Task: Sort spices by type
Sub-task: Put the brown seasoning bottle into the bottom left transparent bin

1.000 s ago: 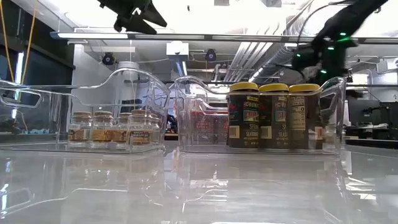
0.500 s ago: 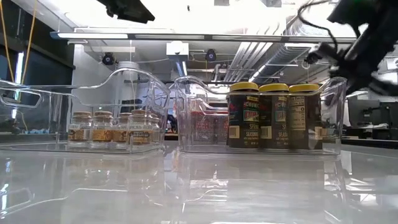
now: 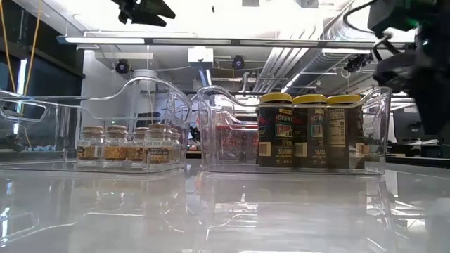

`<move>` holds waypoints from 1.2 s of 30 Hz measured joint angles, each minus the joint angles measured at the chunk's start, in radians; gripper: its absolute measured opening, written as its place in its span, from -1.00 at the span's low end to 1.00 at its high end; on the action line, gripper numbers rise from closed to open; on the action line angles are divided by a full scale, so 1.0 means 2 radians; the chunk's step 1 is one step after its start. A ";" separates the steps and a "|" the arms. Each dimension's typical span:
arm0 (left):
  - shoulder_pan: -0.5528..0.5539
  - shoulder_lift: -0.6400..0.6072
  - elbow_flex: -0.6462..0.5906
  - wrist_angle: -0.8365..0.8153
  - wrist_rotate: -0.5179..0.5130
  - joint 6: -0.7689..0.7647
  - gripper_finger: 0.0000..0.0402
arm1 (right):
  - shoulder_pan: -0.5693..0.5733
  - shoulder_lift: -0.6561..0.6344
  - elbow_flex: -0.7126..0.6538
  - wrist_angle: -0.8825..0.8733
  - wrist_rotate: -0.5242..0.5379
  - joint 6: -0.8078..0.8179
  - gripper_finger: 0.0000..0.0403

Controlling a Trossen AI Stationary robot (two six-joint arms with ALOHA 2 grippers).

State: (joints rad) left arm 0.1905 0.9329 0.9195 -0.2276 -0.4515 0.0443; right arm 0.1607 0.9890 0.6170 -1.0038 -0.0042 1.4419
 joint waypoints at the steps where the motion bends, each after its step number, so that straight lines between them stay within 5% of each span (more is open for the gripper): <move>1: 0.000 0.000 0.000 0.000 0.000 -0.004 0.31 | 0.011 0.013 0.007 0.001 -0.006 -0.028 -1.00; 7: 0.000 0.000 0.000 0.012 0.000 -0.009 0.31 | 0.025 0.063 0.100 -0.109 0.003 -0.152 -1.00; 12: 0.000 0.000 0.000 0.030 0.000 -0.009 0.31 | 0.022 0.104 0.135 -0.193 -0.108 -0.268 -1.00; 27: 0.000 0.001 0.000 0.037 0.000 -0.009 0.31 | 0.015 0.216 0.104 -0.251 -0.169 -0.301 -1.00; 36: 0.000 0.001 0.000 0.033 0.000 -0.008 0.31 | 0.015 0.216 0.098 -0.216 -0.132 -0.292 -1.00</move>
State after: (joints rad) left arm 0.1902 0.9340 0.9195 -0.1612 -0.4519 0.0291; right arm 0.1905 1.4216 0.8139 -1.4355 -0.2680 0.8570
